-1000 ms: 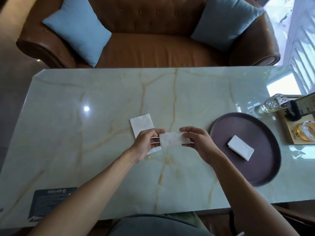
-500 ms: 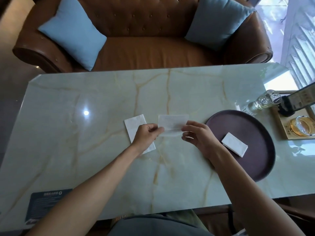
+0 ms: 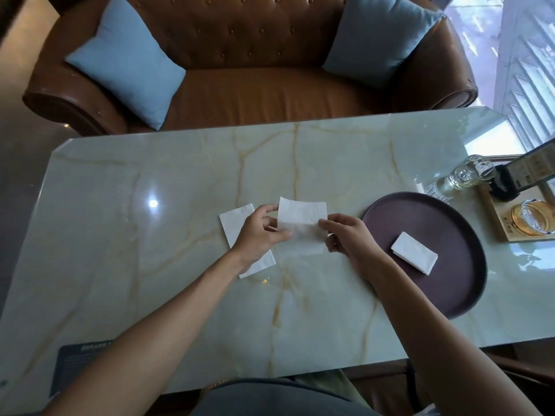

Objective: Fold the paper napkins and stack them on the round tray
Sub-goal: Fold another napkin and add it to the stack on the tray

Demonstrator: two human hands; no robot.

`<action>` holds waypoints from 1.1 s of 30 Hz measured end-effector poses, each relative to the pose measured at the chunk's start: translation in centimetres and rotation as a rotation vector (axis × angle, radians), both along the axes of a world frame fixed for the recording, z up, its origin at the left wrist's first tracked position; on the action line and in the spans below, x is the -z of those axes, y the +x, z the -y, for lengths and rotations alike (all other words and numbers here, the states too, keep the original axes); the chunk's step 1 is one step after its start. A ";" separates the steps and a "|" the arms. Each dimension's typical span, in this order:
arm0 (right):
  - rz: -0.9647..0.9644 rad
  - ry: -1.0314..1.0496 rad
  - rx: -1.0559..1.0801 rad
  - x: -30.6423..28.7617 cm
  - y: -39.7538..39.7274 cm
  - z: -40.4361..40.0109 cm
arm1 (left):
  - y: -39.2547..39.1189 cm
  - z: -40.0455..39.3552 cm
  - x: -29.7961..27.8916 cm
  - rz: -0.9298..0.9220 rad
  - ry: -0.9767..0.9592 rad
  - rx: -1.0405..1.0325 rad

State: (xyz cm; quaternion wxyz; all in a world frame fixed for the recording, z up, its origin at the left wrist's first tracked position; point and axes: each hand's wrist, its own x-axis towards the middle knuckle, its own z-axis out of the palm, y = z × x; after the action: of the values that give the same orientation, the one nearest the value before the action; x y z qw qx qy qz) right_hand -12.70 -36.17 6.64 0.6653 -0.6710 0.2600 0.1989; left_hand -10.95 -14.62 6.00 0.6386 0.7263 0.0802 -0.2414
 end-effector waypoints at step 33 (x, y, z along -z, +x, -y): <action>0.165 -0.069 -0.025 -1.0 0.8 -0.1 | 1.3 -0.5 -0.9 -0.153 -0.171 -0.016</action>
State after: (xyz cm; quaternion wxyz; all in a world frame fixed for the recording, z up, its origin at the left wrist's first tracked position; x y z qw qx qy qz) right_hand -11.86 -36.03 7.66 0.6584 -0.7108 0.2027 0.1423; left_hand -9.63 -14.15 6.90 0.6921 0.6479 0.1136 -0.2971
